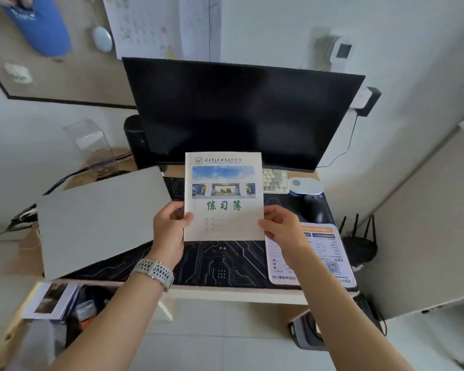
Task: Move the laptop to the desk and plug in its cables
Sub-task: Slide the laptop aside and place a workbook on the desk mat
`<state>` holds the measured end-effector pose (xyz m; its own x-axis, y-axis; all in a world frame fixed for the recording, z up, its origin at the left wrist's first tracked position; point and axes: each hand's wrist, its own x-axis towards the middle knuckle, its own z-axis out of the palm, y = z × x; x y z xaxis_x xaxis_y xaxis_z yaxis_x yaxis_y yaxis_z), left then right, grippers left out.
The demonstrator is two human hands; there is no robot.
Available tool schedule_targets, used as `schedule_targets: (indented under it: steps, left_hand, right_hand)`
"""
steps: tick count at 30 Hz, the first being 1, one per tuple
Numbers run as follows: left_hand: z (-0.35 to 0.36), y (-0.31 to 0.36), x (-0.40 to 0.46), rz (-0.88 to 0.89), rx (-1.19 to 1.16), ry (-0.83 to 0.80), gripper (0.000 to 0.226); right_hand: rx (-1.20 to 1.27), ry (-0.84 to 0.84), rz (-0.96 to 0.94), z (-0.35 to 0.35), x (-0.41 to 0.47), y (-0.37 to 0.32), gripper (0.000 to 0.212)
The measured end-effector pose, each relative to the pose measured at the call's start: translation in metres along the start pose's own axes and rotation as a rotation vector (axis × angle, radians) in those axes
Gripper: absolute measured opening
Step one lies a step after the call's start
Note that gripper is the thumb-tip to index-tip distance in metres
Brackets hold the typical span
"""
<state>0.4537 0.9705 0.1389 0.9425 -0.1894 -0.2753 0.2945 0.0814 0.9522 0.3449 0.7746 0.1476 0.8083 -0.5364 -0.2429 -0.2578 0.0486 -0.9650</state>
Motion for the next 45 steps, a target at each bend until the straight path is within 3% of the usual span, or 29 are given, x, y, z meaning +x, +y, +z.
schedule_targets:
  steps: [6,13,20,27,33,40,42,45]
  left_hand:
    - [0.046,-0.015,0.005,0.052,0.210,-0.044,0.020]
    - [0.097,-0.058,0.021,0.023,0.511,-0.177,0.010]
    - [0.146,-0.127,0.034,-0.083,0.742,-0.357,0.010]
    - [0.171,-0.167,0.045,-0.145,0.907,-0.342,0.013]
    - [0.178,-0.182,0.041,-0.061,1.141,-0.319,0.018]
    - [0.180,-0.186,0.028,-0.033,1.333,-0.433,0.015]
    - [0.178,-0.183,0.027,-0.010,1.378,-0.414,0.022]
    - [0.169,-0.171,0.025,0.052,1.356,-0.261,0.039]
  right_hand:
    - [-0.024,0.034,0.015,-0.051,0.015,0.012,0.023]
    - [-0.096,0.130,0.165,-0.101,0.043,0.062,0.022]
    - [-0.302,0.266,0.379,-0.144,0.042,0.118,0.019]
    - [-0.531,0.240,0.495,-0.163,0.055,0.156,0.019]
    - [-0.798,0.099,0.449,-0.172,0.074,0.166,0.016]
    - [-1.060,-0.019,0.402,-0.177,0.073,0.173,0.009]
    - [-1.148,0.018,0.381,-0.177,0.073,0.163,0.009]
    - [-1.198,0.127,0.217,-0.174,0.078,0.138,0.029]
